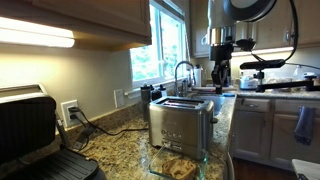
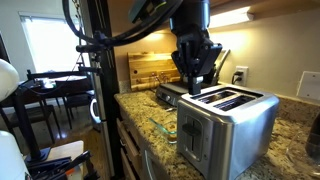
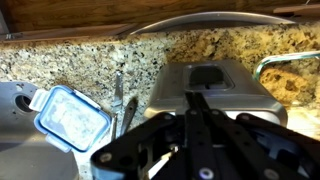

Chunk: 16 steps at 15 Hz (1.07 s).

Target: Put the slice of bread in the toaster then push down the lever

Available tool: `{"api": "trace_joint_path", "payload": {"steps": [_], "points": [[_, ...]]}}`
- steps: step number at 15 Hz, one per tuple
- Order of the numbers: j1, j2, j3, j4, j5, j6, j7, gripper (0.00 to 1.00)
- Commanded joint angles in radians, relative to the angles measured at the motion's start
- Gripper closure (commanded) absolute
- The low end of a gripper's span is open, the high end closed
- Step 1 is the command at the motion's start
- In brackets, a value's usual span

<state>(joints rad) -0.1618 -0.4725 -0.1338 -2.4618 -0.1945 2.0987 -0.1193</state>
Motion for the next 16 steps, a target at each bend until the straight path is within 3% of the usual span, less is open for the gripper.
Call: {"api": "trace_joint_path", "payload": {"steps": [1,11,16], "points": [[0.016,0.000,-0.008,0.000,0.012,-0.016,-0.026,0.97],[0.019,0.011,-0.004,-0.009,0.008,-0.017,-0.037,0.97],[0.018,-0.041,0.011,-0.058,-0.001,-0.039,-0.028,0.97]]}}
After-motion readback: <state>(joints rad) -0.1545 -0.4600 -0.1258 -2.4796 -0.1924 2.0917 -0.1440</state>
